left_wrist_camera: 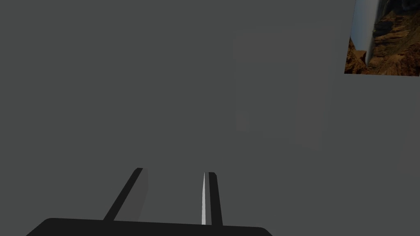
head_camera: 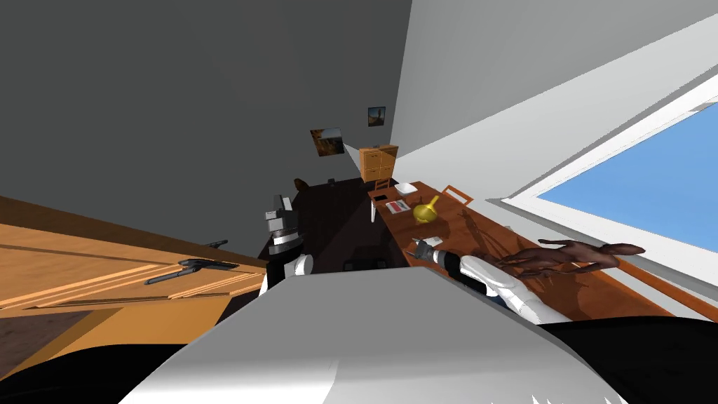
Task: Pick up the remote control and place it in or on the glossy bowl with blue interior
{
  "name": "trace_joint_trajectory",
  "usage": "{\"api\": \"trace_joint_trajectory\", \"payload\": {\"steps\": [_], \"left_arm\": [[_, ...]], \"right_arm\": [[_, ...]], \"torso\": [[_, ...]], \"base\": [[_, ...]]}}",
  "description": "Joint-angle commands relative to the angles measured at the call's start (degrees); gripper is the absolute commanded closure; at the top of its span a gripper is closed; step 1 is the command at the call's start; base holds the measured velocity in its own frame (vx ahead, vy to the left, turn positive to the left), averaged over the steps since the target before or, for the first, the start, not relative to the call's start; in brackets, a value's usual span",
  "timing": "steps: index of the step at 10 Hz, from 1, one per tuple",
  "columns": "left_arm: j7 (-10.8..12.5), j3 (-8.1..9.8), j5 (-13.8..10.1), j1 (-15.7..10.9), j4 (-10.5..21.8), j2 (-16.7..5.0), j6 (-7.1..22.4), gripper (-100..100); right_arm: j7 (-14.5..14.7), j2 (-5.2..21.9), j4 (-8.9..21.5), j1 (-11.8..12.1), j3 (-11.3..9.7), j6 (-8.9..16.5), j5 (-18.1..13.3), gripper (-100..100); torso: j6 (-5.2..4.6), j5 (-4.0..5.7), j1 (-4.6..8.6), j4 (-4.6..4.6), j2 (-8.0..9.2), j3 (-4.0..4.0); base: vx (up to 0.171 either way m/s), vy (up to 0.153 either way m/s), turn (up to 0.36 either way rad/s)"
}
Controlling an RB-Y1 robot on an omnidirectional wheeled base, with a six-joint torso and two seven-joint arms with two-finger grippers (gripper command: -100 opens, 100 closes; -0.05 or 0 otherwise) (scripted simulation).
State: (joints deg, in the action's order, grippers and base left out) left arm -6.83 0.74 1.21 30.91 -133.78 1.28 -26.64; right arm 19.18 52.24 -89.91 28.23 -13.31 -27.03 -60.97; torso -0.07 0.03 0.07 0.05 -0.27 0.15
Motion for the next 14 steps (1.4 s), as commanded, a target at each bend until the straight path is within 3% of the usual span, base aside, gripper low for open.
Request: {"api": "trace_joint_trajectory", "payload": {"steps": [1, 4, 6, 7, 11, 14], "left_arm": [[0.00, 0.00, 0.00, 0.00, 0.00, 0.00, 0.00, 0], [0.00, 0.00, 0.00, 0.00, 0.00, 0.00, 0.00, 0], [0.00, 0.00, 0.00, 0.00, 0.00, 0.00, 0.00, 0], [0.00, 0.00, 0.00, 0.00, 0.00, 0.00, 0.00, 0], [0.00, 0.00, 0.00, 0.01, 0.00, 0.00, 0.00, 0], [0.00, 0.00, 0.00, 0.01, 0.00, 0.00, 0.00, 0]], "right_arm": [[1.48, 2.33, 1.52, 0.84, -1.13, 0.08, -2.86, -100], [2.88, 4.12, 3.53, 1.03, -1.96, -0.31, -6.06, -100], [5.63, 7.42, 6.92, 1.43, -3.46, -1.16, -9.82, -100], [5.63, 7.42, 7.26, 1.43, -3.46, -1.16, -10.77, -100], [10.92, 12.57, 13.67, 2.39, -5.84, -3.13, -18.12, -100], [13.35, 14.15, 16.31, 2.95, -6.81, -4.17, -21.35, -100]], "torso": [[0.00, 0.00, 0.00, 0.00, 0.00, 0.00], [0.01, -0.01, 0.02, 0.00, -0.01, 0.00], [0.02, -0.02, -0.06, 0.00, -0.01, 0.00], [0.03, -0.01, -0.02, 0.02, -0.14, 0.08], [0.00, 0.00, 0.02, 0.05, -0.27, 0.15], [0.00, -0.01, -0.06, 0.04, -0.17, 0.10]], "base": [[0.048, -0.016, 0.189], [0.042, -0.019, 0.106], [0.060, -0.004, 0.173], [0.077, -0.019, 0.099], [0.097, -0.027, 0.142], [0.085, -0.014, 0.071]]}}
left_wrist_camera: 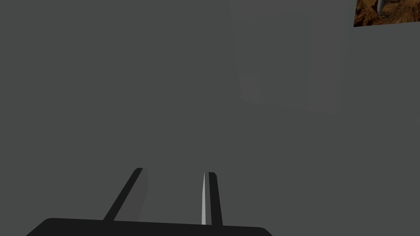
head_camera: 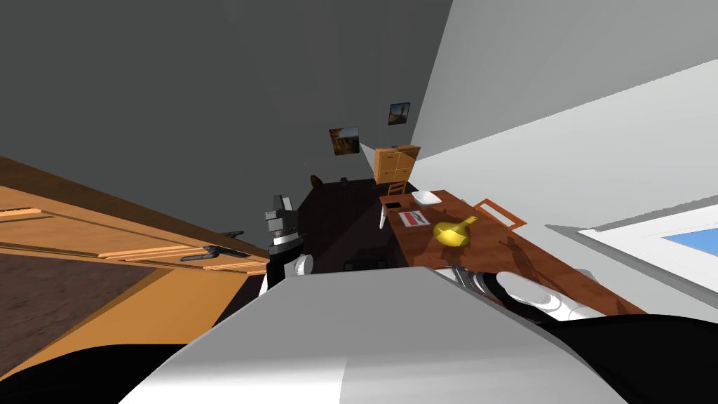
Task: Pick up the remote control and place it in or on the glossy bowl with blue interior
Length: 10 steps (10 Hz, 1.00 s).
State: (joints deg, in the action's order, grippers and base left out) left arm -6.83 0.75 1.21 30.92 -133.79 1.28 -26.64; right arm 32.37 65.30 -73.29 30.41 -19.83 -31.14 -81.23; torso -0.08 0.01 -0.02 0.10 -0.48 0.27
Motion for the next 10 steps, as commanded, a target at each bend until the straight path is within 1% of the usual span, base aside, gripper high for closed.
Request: {"api": "trace_joint_trajectory", "payload": {"steps": [1, 3, 5, 6, 7, 8, 9, 10], "left_arm": [[0.00, 0.00, 0.00, 0.00, 0.00, 0.00, 0.00, 0], [0.00, 0.00, 0.00, 0.01, 0.00, 0.00, 0.00, 0], [0.00, 0.00, 0.00, 0.00, 0.00, 0.00, 0.00, 0], [0.00, 0.00, 0.00, 0.01, 0.00, 0.00, 0.00, 0], [0.00, 0.00, 0.00, 0.00, 0.00, 0.00, 0.00, 0], [0.00, 0.00, 0.00, -0.01, 0.00, 0.00, 0.00, 0], [0.00, 0.00, 0.00, -0.01, 0.00, 0.00, 0.00, 0], [0.00, 0.00, 0.00, -0.01, 0.00, 0.00, 0.00, 0]], "right_arm": [[1.26, 1.63, 0.82, 1.04, -0.75, -0.56, -2.29, -100], [3.15, 2.27, 2.63, 1.53, -1.62, -1.48, -4.17, -100], [4.89, 2.12, 4.12, 1.98, -2.70, -2.35, -5.66, -100], [5.04, 1.77, 4.45, 1.52, -2.20, -2.21, -4.80, -100], [5.35, 1.69, 4.65, 1.45, -2.30, -2.35, -4.91, 0], [5.38, 1.26, 4.93, 1.38, -2.46, -2.04, -4.99, -100], [5.65, -0.50, 6.13, 1.10, -3.18, -0.84, -5.36, -100], [5.78, -1.38, 6.74, 0.97, -3.54, -0.24, -5.55, -100]], "torso": [[0.00, 0.00, 0.00, 0.00, 0.00, 0.00], [0.00, 0.01, 0.06, 0.03, -0.13, 0.08], [-0.02, 0.02, 0.07, 0.01, -0.06, 0.04], [-0.01, 0.02, 0.03, 0.02, -0.09, 0.06], [-0.01, -0.01, -0.03, -0.01, 0.09, -0.04], [-0.02, -0.01, -0.05, -0.05, 0.25, -0.14], [-0.03, -0.01, -0.04, -0.07, 0.32, -0.18], [-0.02, 0.01, 0.03, -0.08, 0.39, -0.22]], "base": [[0.142, -0.032, 0.066], [0.114, -0.025, 0.039], [0.119, -0.025, 0.021], [0.054, -0.004, 0.004], [0.010, -0.002, 0.002], [0.005, -0.007, 0.038], [-0.009, -0.026, 0.078], [-0.008, -0.040, 0.085]]}}
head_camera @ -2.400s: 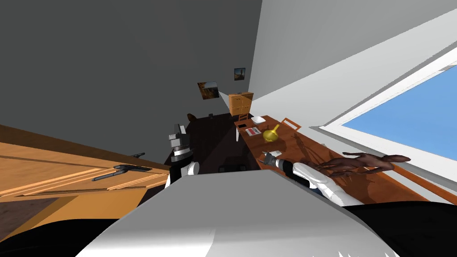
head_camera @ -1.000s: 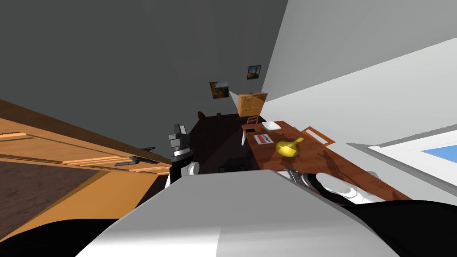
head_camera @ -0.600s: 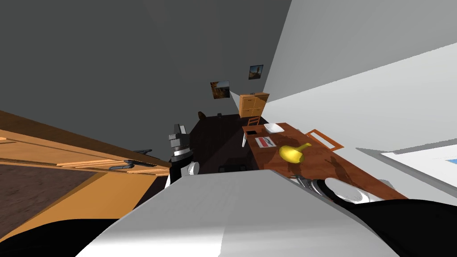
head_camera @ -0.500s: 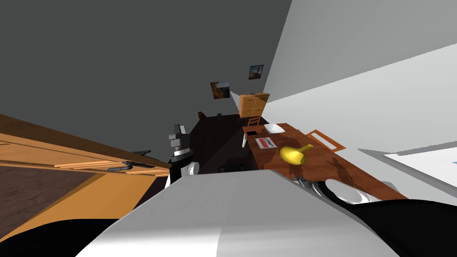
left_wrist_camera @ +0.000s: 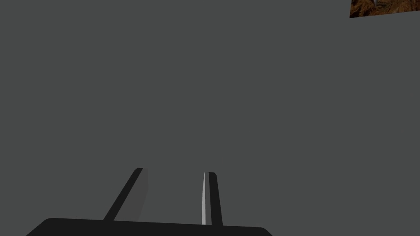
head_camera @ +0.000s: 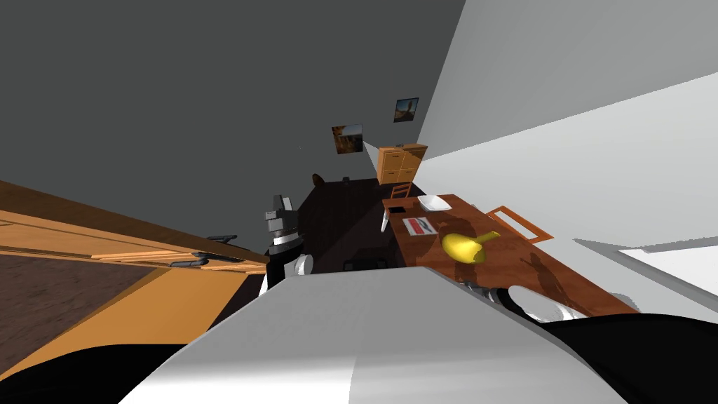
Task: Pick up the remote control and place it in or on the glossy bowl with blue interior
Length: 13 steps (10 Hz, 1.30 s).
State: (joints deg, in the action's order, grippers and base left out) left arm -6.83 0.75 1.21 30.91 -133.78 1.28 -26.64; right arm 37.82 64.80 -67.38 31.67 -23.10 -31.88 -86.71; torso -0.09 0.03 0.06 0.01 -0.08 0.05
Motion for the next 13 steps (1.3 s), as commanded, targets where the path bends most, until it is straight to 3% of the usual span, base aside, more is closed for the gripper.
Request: {"api": "trace_joint_trajectory", "payload": {"steps": [1, 2, 3, 7, 8, 9, 10, 12, 13], "left_arm": [[0.00, 0.00, 0.00, 0.00, 0.00, 0.00, 0.00, 0], [0.00, 0.00, 0.00, 0.00, 0.00, 0.00, 0.00, 0], [0.00, 0.00, 0.00, 0.00, 0.00, 0.00, 0.00, 0], [0.00, 0.00, 0.00, 0.00, 0.00, 0.00, 0.00, 0], [0.00, 0.00, 0.00, 0.00, 0.00, 0.00, 0.00, 0], [0.00, 0.00, 0.00, 0.00, 0.00, 0.00, 0.00, 0], [0.00, 0.00, 0.00, 0.01, 0.00, 0.01, 0.00, 0], [0.00, -0.01, 0.00, 0.00, 0.00, 0.01, 0.00, 0], [0.00, 0.00, 0.00, 0.00, 0.00, 0.01, 0.00, 0]], "right_arm": [[0.45, -1.75, 1.44, -0.43, -0.64, 1.10, -0.25, -100], [0.21, -1.08, 0.89, -0.25, -0.36, 0.66, -0.11, -100], [0.34, -1.20, 1.02, -0.28, -0.40, 0.78, -0.11, 100], [0.33, -1.19, 1.01, -0.24, -0.42, 0.74, -0.11, 100], [0.33, -1.19, 1.01, -0.24, -0.42, 0.74, -0.11, 0], [0.12, 0.45, -0.07, -0.08, 0.27, -0.40, 0.22, 100], [-0.07, 1.77, -0.98, 0.13, 0.81, -1.30, 0.50, 100], [-0.22, 1.90, -1.12, 0.23, 0.88, -1.20, 0.53, 100], [-0.12, 1.94, -1.09, 0.24, 0.93, -1.36, 0.61, 0]], "torso": [[0.00, 0.00, 0.00, 0.00, 0.00, 0.00], [-0.01, 0.01, 0.02, 0.00, -0.01, 0.00], [-0.01, -0.01, -0.05, 0.00, -0.02, 0.01], [0.01, -0.02, -0.11, -0.01, -0.03, 0.01], [0.01, -0.02, -0.11, -0.01, -0.03, 0.01], [0.01, -0.02, -0.11, -0.01, -0.03, 0.01], [-0.01, -0.08, -0.21, -0.01, -0.04, 0.02], [0.00, -0.08, -0.33, 0.01, -0.06, 0.03], [0.01, -0.06, -0.24, 0.00, -0.05, 0.03]], "base": [[-0.002, -0.042, 0.066], [-0.001, -0.019, 0.013], [0.000, 0.000, 0.000], [0.000, 0.000, 0.000], [0.000, 0.000, 0.000], [0.006, 0.027, -0.083], [0.010, 0.053, -0.119], [0.003, 0.034, -0.045], [0.000, 0.000, 0.000]]}}
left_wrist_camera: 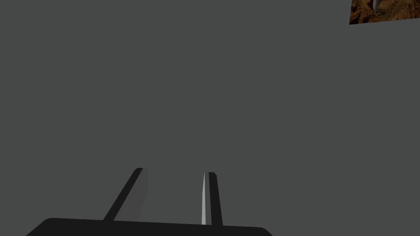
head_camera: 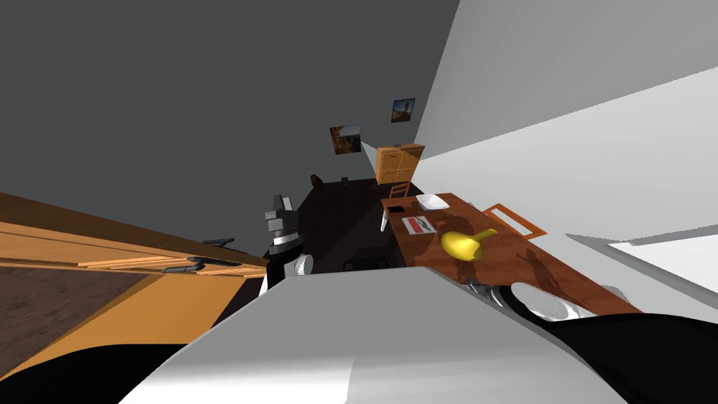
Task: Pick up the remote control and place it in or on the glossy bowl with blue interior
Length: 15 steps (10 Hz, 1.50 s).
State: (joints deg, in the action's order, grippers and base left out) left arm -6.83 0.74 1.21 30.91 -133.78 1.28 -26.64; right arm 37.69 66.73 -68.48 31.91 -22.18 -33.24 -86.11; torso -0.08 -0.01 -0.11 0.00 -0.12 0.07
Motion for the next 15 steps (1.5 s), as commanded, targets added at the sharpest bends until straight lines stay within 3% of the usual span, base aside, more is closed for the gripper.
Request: {"api": "trace_joint_trajectory", "payload": {"steps": [1, 2, 6, 7, 9, 15], "left_arm": [[0.00, 0.00, 0.00, 0.00, 0.00, 0.00, 0.00, 0], [0.00, 0.00, 0.00, 0.00, 0.00, 0.00, 0.00, 0], [0.00, -0.01, 0.00, -0.01, 0.00, 0.01, 0.00, 0], [0.00, -0.01, 0.00, -0.01, 0.00, 0.01, 0.00, 0], [0.00, -0.01, 0.00, -0.01, 0.00, 0.01, 0.00, 0], [0.00, -0.01, 0.00, -0.01, 0.00, 0.01, 0.00, 0]], "right_arm": [[0.33, 2.86, 0.03, -0.33, 1.89, -0.27, 0.39, 100], [0.33, 3.24, 0.03, -0.33, 1.89, -0.27, 0.39, 100], [2.04, 8.14, -1.42, -1.59, 5.53, -2.26, 2.46, 100], [2.04, 8.14, -1.42, -1.59, 5.53, -2.26, 2.46, 100], [3.74, 10.10, -3.41, -2.68, 7.67, -4.53, 4.72, 100], [6.90, 12.20, -8.07, -4.58, 11.26, -9.41, 10.47, 100]], "torso": [[0.00, 0.00, 0.00, 0.00, 0.00, 0.00], [0.00, -0.12, -0.04, -0.05, 0.16, -0.09], [0.03, -0.13, -0.35, -0.17, 0.56, -0.35], [0.04, -0.16, -0.48, -0.21, 0.62, -0.40], [0.05, -0.14, -0.46, -0.17, 0.46, -0.31], [-0.03, -0.16, -0.55, -0.26, 0.64, -0.44]], "base": [[-0.058, 0.033, -0.075], [-0.091, 0.029, -0.033], [-0.116, 0.072, -0.048], [-0.078, 0.084, -0.023], [-0.133, 0.114, -0.047], [-0.148, 0.128, -0.060]]}}
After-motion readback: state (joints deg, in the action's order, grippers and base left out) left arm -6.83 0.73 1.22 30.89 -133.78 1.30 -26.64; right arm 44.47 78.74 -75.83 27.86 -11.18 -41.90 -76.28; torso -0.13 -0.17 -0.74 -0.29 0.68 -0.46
